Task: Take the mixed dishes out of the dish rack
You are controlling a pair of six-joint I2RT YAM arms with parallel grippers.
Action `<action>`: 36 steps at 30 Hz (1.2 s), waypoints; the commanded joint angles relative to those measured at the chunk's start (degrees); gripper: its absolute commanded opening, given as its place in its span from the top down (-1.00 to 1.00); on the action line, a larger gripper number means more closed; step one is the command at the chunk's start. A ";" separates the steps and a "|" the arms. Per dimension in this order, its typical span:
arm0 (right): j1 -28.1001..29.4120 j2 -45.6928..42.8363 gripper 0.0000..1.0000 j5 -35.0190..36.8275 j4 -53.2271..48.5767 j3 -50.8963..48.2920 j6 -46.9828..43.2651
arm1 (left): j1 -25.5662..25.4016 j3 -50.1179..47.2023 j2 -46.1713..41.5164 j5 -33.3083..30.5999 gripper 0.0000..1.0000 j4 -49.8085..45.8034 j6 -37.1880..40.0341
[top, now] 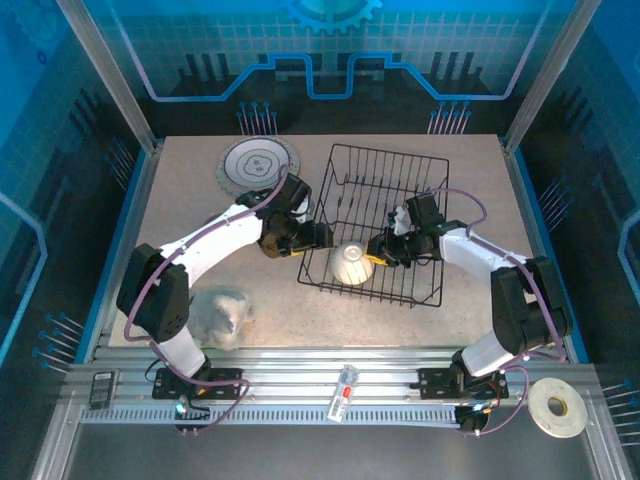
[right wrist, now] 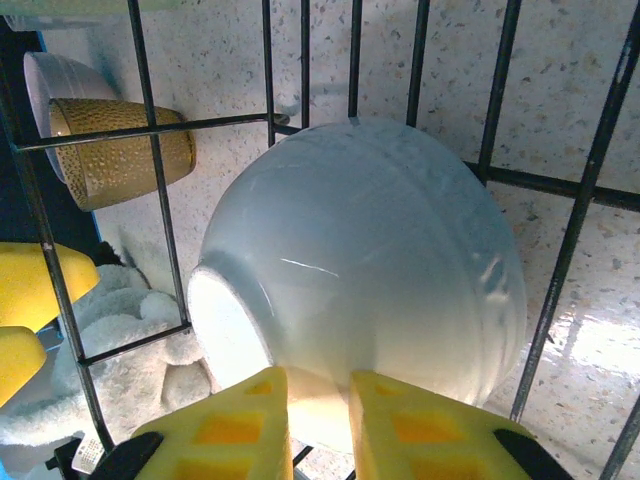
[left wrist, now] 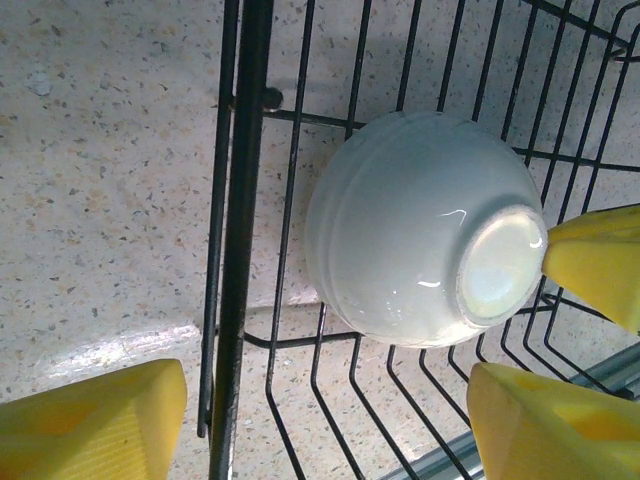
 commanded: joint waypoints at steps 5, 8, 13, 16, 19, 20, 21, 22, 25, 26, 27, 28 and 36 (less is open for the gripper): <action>-1.37 4.45 0.59 6.53 -6.15 -2.41 0.48 | -0.32 1.91 -0.23 2.15 -0.58 0.64 1.82; -1.42 4.87 0.60 6.22 -5.93 -1.97 0.59 | -0.31 1.92 0.02 1.59 -0.66 0.46 2.03; -1.46 5.38 0.62 5.84 -5.84 -1.81 0.67 | -0.29 1.65 0.71 2.33 -0.83 0.69 2.54; -1.50 4.73 0.63 5.69 -5.93 -2.23 1.02 | -0.27 1.23 1.00 3.12 -0.89 1.32 2.37; -1.62 4.07 0.63 5.50 -5.93 -2.82 1.18 | -0.30 0.91 0.85 3.92 -0.89 2.10 2.15; -1.68 3.89 0.63 5.32 -5.94 -2.96 1.16 | -0.30 0.79 0.75 4.15 -0.89 2.35 2.19; -1.74 3.76 0.63 5.23 -6.02 -3.19 1.15 | -0.26 0.62 0.61 4.30 -0.90 2.41 2.17; -1.73 3.56 0.63 5.22 -6.10 -3.33 1.12 | -0.36 0.40 0.42 4.27 -0.90 2.39 2.18; -1.48 1.54 0.61 5.50 -6.56 -3.36 0.41 | -0.29 -0.43 -0.37 4.01 -0.91 2.41 2.36; -1.33 0.01 0.59 6.39 -7.01 -3.38 0.25 | -0.31 -0.61 -0.53 4.02 -0.91 2.35 2.37; -1.33 -1.37 0.55 7.01 -7.65 -3.22 -0.03 | -0.24 -0.74 -0.58 4.10 -0.91 2.33 2.37; -1.32 -2.88 0.51 7.60 -8.50 -2.98 -0.27 | -0.25 -0.98 -0.73 4.13 -0.92 2.30 2.28; 0.66 -12.51 -0.05 9.36 -11.62 -1.20 -4.06 | -0.34 -2.09 -1.28 5.00 -0.89 3.32 1.66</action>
